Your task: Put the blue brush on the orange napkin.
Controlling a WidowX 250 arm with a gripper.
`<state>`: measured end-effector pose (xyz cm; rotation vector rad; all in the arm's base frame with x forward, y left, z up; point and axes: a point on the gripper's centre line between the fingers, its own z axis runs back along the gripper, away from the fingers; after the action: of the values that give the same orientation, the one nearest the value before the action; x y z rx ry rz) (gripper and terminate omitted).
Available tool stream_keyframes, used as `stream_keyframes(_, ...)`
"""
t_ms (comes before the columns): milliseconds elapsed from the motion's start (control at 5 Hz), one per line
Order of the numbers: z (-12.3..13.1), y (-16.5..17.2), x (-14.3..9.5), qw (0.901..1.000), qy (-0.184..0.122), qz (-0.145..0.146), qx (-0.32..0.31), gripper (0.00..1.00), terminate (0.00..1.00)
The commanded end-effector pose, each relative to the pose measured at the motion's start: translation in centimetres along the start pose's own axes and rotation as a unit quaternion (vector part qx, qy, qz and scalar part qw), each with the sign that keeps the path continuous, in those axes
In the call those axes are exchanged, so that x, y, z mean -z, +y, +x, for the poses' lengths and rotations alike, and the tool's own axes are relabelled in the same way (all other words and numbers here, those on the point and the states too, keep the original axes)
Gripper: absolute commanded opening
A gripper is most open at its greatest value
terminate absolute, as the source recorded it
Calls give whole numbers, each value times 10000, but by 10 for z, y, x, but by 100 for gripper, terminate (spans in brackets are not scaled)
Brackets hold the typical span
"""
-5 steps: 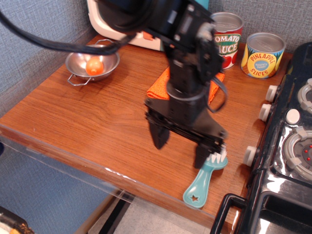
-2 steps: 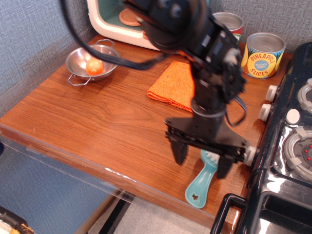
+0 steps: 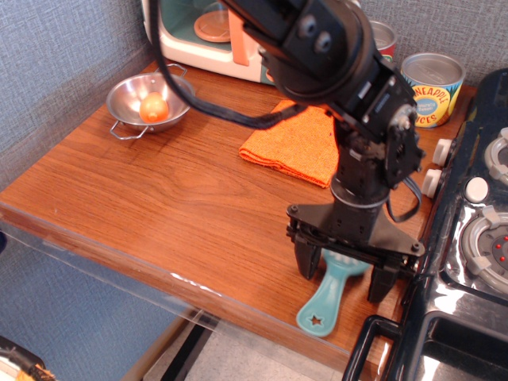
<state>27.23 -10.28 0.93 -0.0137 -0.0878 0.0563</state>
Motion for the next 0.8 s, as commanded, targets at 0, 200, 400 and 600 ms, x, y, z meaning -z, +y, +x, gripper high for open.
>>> stream_keyframes(0, 17, 2, 11, 9999, -24, 157, 58, 0, 0)
stream_keyframes(200, 22, 7, 14, 9997, 54, 180, 173, 0, 0)
stream_keyframes(400, 31, 11, -1, 9995, -102, 54, 290, 0, 0)
stream_keyframes(600, 54, 21, -35, 9985, -478, -36, 256, 0, 0)
